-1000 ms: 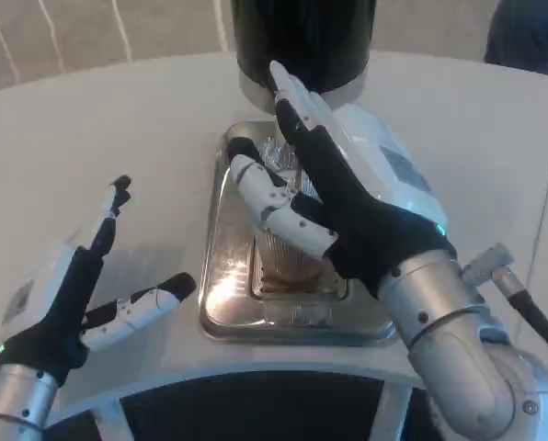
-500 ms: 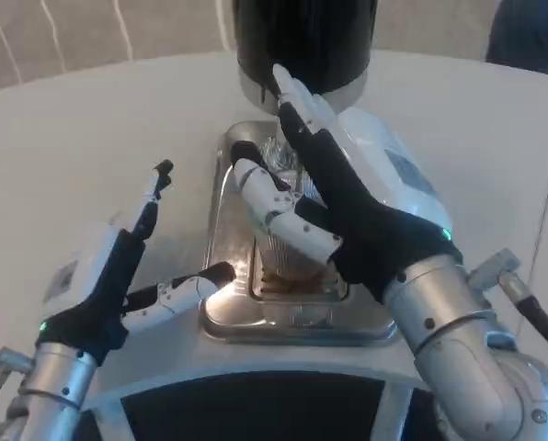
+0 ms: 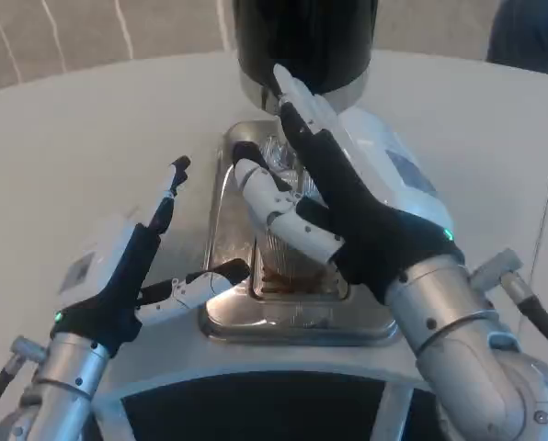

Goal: Grasp the cup under the faucet to collect the drink, then remove the cup.

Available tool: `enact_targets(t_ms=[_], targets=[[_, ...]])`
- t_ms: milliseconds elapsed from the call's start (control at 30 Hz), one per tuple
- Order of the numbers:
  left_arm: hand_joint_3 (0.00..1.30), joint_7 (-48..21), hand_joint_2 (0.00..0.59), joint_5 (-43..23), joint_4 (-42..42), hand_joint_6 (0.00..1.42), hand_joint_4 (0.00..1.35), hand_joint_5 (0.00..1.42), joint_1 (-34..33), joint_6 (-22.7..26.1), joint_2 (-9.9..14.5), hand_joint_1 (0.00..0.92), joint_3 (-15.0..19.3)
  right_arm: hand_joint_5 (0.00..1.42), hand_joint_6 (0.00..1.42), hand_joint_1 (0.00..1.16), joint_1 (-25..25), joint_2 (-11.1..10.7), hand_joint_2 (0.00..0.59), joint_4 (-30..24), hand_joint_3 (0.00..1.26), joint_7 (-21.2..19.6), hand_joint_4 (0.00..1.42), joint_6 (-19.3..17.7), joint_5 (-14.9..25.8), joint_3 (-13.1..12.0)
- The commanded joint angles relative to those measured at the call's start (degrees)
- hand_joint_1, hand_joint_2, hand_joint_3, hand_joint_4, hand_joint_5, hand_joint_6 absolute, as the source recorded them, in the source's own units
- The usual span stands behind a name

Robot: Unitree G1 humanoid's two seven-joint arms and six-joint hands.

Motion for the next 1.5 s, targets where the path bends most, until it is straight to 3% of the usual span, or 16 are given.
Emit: enact_targets(t_ms=[33,1067,1500], targets=[[0.00,0.52,0.021,0.49,0.84,0.11,0.00,0.09,-0.38,-0.96,0.03,0.165,-0.57,0.00,0.00,0.08,1.68,0.10,0.521,-0.65,0.00,1.94,0.00,0.50,0.08,0.70],[0.00,0.65,0.023,1.16,2.94,0.11,0.00,0.08,-2.28,-0.38,-1.22,0.154,-3.03,0.00,0.00,0.10,4.20,0.81,0.522,-3.62,0.00,3.00,0.00,0.17,-2.24,0.25],[0.00,0.15,0.024,0.85,3.02,0.11,0.00,0.08,-2.12,-0.46,-1.28,0.146,-3.01,0.00,0.00,0.11,7.29,1.02,0.528,-8.38,0.00,-0.77,0.00,-3.08,-2.61,-1.18]])
